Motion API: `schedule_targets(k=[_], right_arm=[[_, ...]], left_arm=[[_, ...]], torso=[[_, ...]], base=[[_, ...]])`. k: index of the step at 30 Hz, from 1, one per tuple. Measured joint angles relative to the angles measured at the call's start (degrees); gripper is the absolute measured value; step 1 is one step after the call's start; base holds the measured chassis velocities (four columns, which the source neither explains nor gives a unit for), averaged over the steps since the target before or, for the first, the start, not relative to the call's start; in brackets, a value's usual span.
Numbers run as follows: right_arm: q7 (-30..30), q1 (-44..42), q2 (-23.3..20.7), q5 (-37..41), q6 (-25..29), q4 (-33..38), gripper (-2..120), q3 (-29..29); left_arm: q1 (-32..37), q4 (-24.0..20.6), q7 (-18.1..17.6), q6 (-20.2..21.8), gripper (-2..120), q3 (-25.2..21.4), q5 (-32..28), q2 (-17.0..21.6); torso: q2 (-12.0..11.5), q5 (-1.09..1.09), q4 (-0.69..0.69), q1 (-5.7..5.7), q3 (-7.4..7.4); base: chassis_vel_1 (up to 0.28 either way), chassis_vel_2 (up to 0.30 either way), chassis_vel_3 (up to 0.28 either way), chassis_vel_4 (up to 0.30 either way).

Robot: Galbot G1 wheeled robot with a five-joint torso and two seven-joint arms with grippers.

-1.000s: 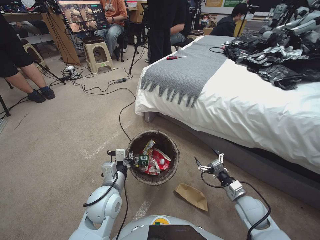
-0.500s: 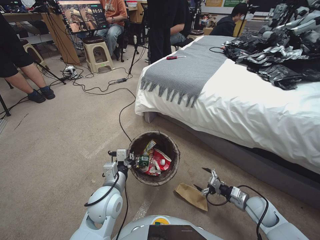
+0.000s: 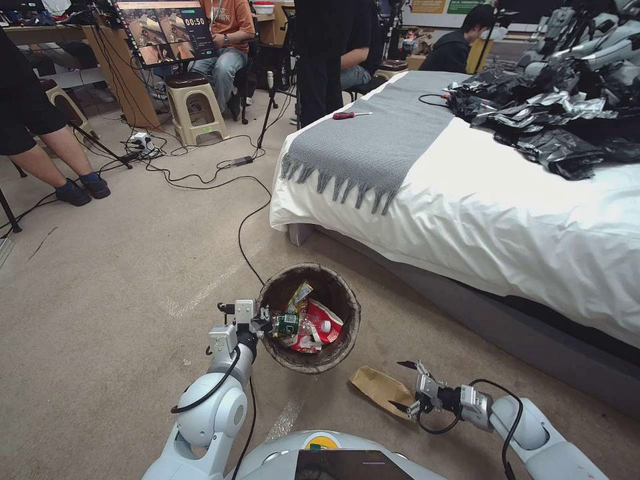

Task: Pick up the trash bin, then pick up the garbage from the floor and place it into the trash bin.

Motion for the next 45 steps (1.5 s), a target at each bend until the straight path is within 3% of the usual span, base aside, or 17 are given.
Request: schedule_targets(k=[21, 28, 29, 32, 37, 41, 45], right_arm=[[-1.07, 10.92, 4.39, -2.23, -0.36, -15.30, 99, -5.47], [-3.20, 12.74, 6.00, -2.28, 0.53, -19.44, 72, -5.87], [-3.20, 12.74, 6.00, -2.28, 0.53, -19.44, 72, -5.87], [-3.61, 13.02, 6.40, -2.17, 0.72, -20.01, 56, -5.86], [-3.82, 13.03, 6.51, -1.84, 0.72, -19.98, 45, -5.86], [-3.92, 13.01, 6.64, -1.56, 0.72, -19.93, 24, -5.78], [-3.93, 12.95, 6.64, -1.44, 0.78, -19.85, 14, -5.51]], left_arm=[[0.40, 0.19, -0.05, 0.01, 0, 0.10, 0.48, -0.05], [0.46, 0.30, -0.04, 0.01, 0, 0.19, 0.66, -0.11], [0.46, 0.30, -0.04, 0.01, 0, 0.19, 0.66, -0.11], [0.53, 0.30, -0.02, 0.01, 0, 0.16, 0.70, -0.10], [0.50, 0.30, -0.01, 0.01, 0, 0.21, 0.74, -0.19], [0.43, 0.38, -0.01, 0.00, 0, 0.28, 0.78, -0.24], [0.43, 0.46, 0.01, -0.02, 0, 0.27, 0.79, -0.23]], torso=[[0.00, 0.00, 0.00, 0.00, 0.00], [0.00, -0.02, -0.01, 0.00, 0.00], [0.00, -0.02, -0.01, 0.00, 0.00], [0.00, -0.01, -0.01, 0.00, 0.00], [0.00, 0.00, 0.00, 0.00, 0.00], [0.00, 0.01, 0.00, 0.00, 0.00], [0.00, 0.02, 0.01, 0.00, 0.00]], base=[[0.000, 0.000, 0.000, 0.000], [0.000, 0.000, 0.000, 0.000], [0.000, 0.000, 0.000, 0.000], [0.000, 0.000, 0.000, 0.000], [0.000, 0.000, 0.000, 0.000], [0.000, 0.000, 0.000, 0.000], [0.000, 0.000, 0.000, 0.000]])
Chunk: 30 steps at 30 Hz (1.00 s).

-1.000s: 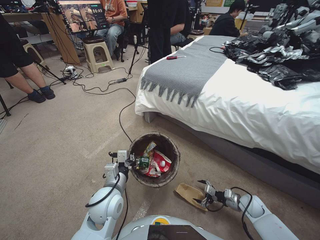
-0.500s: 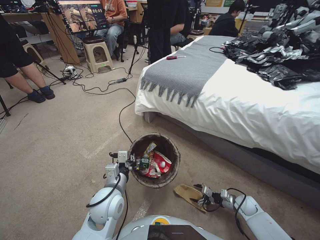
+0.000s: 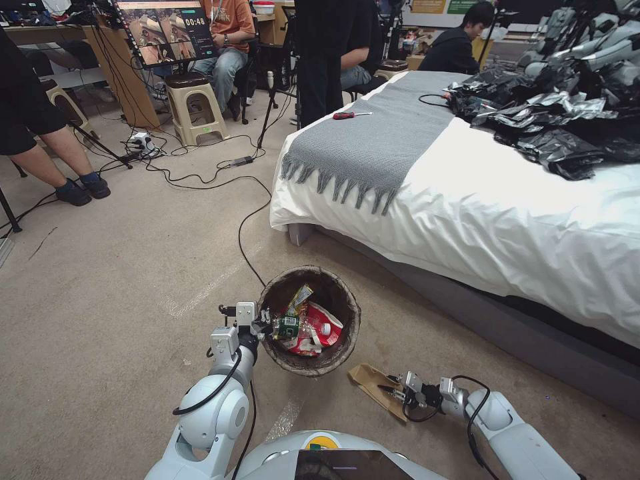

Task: Pick up the trash bin, then pick up the garbage from the floor and place it into the trash bin.

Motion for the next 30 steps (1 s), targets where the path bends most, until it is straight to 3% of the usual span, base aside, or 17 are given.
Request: schedule_targets(k=[7, 21, 30], right_arm=[[-0.03, -0.26, -0.04, 0.37, 0.16, 0.63, 0, 0.58], [-0.04, 0.22, -0.04, 0.74, 0.71, 0.53, 0, 0.99], [7.65, -1.64, 1.36, 3.87, 2.60, 3.53, 0, 3.38]], left_arm=[[-0.16, 0.16, 0.05, -0.02, 0, -0.04, 0.01, -0.08], [-0.40, 0.43, 0.07, 0.01, 0, -0.09, 0.02, -0.17], [-0.38, 0.52, 0.08, 0.00, 0, -0.20, -0.04, -0.10]], torso=[[0.00, 0.00, -0.02, 0.00, 0.00], [0.00, -0.01, -0.01, 0.00, 0.00], [0.00, -0.01, -0.01, 0.00, 0.00]], base=[[0.000, 0.000, 0.000, 0.000], [0.000, 0.000, 0.000, 0.000], [0.000, 0.000, 0.000, 0.000]])
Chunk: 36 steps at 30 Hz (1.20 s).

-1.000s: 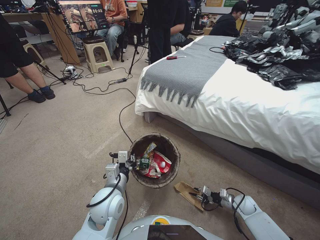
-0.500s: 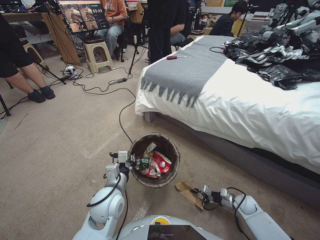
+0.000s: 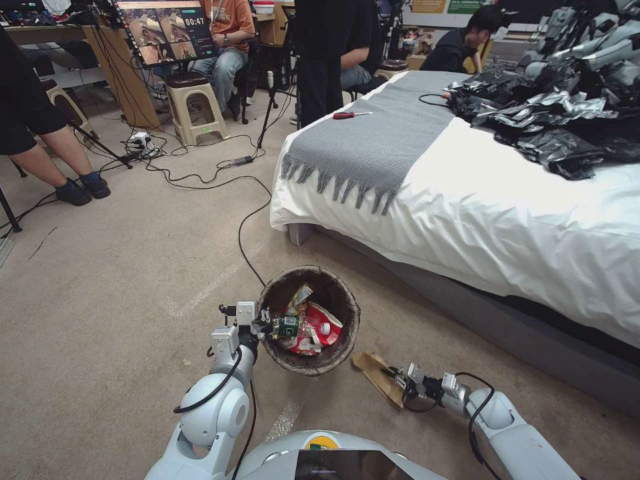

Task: Pick up the trash bin, then pick up the garbage from the floor and place it into the trash bin.

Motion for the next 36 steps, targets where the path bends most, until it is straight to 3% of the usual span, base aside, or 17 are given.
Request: schedule_targets(k=[10, 17, 24, 27, 36], right_arm=[[8.86, -2.86, 1.72, 9.61, 2.82, 8.22, 0, 5.46], [11.01, -3.57, 1.16, 15.58, 3.72, 13.41, 0, 9.14], [11.52, -4.99, 0.87, 25.55, 3.37, 26.22, 0, 11.86], [11.44, -6.48, 0.43, 29.13, 2.09, 36.93, 0, 11.91], [12.08, -8.28, -3.69, 29.47, -1.63, 53.87, 0, 7.08]], left_arm=[[0.05, -0.09, -0.02, -0.02, 0, -0.41, -0.23, 0.15], [0.23, -0.25, -0.03, 0.10, 0, -0.46, -0.26, 0.32], [0.18, -0.14, -0.05, 0.25, 0, -0.23, -0.22, 0.25], [0.17, -0.11, -0.07, 0.41, 0, -0.19, -0.19, 0.26], [0.49, -0.18, 0.00, 0.80, 0, 0.29, 0.10, 0.37]], torso=[[0.00, 0.00, 0.00, 0.00, 0.00], [0.00, 0.00, -0.01, 0.00, 0.00], [0.00, 0.00, 0.00, 0.00, 0.00], [0.00, -0.01, 0.00, 0.00, 0.00], [0.00, -0.01, 0.00, 0.00, 0.00]], base=[[0.000, 0.000, 0.000, 0.000], [0.000, 0.000, 0.000, 0.000], [0.000, 0.000, 0.000, 0.000], [0.000, 0.000, 0.000, 0.000], [0.000, 0.000, 0.000, 0.000]])
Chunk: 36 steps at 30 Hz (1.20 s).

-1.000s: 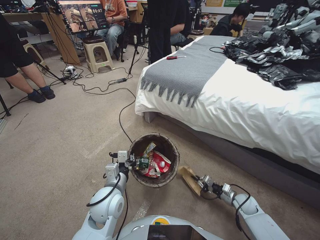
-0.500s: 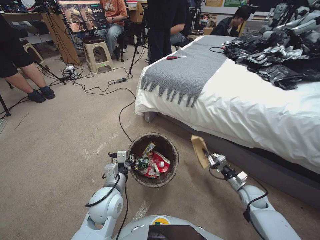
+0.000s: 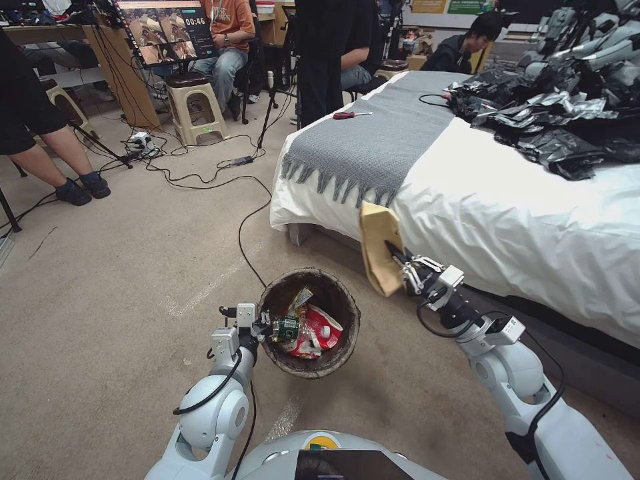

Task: Pick up the trash bin, then pick up the garbage from the floor and place it into the trash bin.

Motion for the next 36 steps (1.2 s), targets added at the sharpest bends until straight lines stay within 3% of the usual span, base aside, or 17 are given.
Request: schedule_targets(k=[4, 10, 20, 36], right_arm=[[2.72, 0.14, -2.84, -2.38, -3.33, 4.02, 0, -2.04], [5.15, 0.19, -4.85, -5.61, -5.49, 4.60, 0, -4.78], [8.04, 0.77, -6.10, -16.59, -6.78, -1.16, 0, -11.33], [12.14, 2.92, -7.18, -33.86, -9.82, -2.09, 0, -16.46]], left_arm=[[0.03, -0.19, 0.02, 0.06, 0, 0.08, 0.07, 0.03], [0.08, -0.24, 0.03, 0.06, 0, 0.19, 0.27, -0.08], [0.11, -0.55, -0.11, 0.65, 0, 0.43, 0.44, -0.22], [0.18, -0.26, -0.32, 0.74, 0, 0.74, 0.50, -0.53]], torso=[[0.00, 0.00, -0.01, 0.00, 0.00], [0.00, 0.01, 0.00, 0.00, 0.00], [0.00, 0.02, 0.00, 0.00, 0.00], [0.00, 0.01, 0.00, 0.00, 0.00]], base=[[0.000, 0.000, 0.000, 0.000], [0.000, 0.000, 0.000, 0.000], [0.000, 0.000, 0.000, 0.000], [0.000, 0.000, 0.000, 0.000]])
